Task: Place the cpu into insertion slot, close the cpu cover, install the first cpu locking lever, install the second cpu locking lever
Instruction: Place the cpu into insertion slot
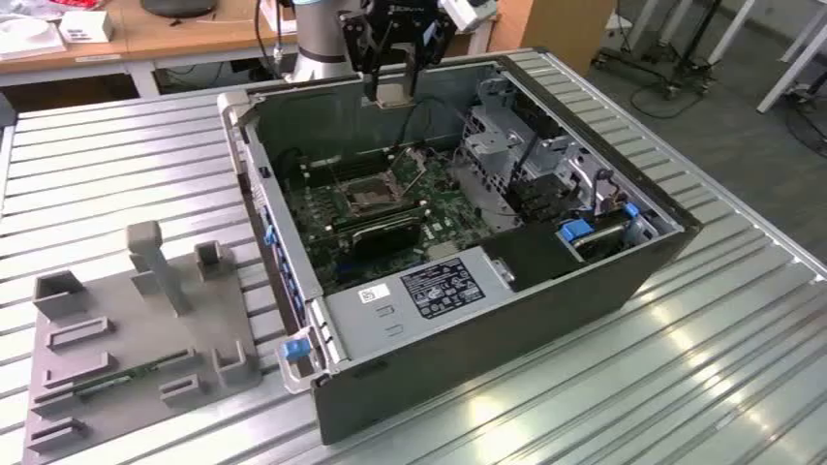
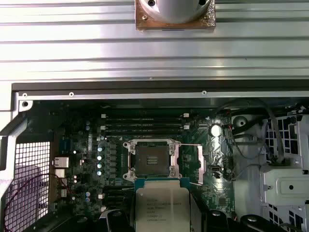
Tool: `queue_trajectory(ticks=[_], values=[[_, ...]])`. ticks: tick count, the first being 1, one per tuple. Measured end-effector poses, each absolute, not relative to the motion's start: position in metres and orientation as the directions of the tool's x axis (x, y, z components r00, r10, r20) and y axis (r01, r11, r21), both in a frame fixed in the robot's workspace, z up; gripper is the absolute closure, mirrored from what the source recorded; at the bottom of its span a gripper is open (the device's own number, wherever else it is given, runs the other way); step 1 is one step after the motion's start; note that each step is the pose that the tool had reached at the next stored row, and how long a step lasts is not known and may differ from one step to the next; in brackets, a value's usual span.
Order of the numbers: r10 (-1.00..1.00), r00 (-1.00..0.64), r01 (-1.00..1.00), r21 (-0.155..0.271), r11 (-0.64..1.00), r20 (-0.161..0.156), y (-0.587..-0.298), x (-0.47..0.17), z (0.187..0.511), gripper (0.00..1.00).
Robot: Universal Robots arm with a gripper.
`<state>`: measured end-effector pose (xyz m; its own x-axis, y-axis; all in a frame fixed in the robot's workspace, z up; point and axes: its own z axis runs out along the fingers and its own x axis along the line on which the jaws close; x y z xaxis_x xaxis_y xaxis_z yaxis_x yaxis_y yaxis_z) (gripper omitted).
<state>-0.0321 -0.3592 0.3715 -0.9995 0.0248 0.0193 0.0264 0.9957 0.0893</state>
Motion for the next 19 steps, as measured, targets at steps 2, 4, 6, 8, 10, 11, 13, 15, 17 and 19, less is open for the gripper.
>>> queue_trajectory(ticks=[2, 4, 6, 8, 10, 11, 13, 15, 17, 19], values=[[0.025, -1.0, 0.026, 0.089, 0.996, 0.019, -0.3592, -0.032, 0.3715, 0.46], [0.025, -1.0, 0.026, 0.089, 0.996, 0.019, -0.3592, -0.032, 0.3715, 0.46], [0.025, -1.0, 0.026, 0.089, 0.996, 0.019, -0.3592, -0.0321, 0.3715, 0.46], [0.025, -1.0, 0.026, 0.089, 0.996, 0.019, -0.3592, -0.0321, 0.3714, 0.46], [0.025, -1.0, 0.026, 0.09, 0.996, 0.019, -0.3592, -0.0323, 0.3707, 0.46], [0.025, -1.0, 0.026, 0.09, 0.996, 0.019, -0.3592, -0.0326, 0.3704, 0.46], [0.025, -1.0, 0.026, 0.091, 0.996, 0.018, -0.3592, -0.0332, 0.3694, 0.46], [0.025, -1.0, 0.026, 0.091, 0.995, 0.018, -0.3592, -0.0347, 0.3677, 0.46], [0.025, -1.0, 0.026, 0.091, 0.995, 0.017, -0.3592, -0.0364, 0.3649, 0.46], [0.025, -1.0, 0.026, 0.092, 0.995, 0.016, -0.3592, -0.0371, 0.3625, 0.46]])
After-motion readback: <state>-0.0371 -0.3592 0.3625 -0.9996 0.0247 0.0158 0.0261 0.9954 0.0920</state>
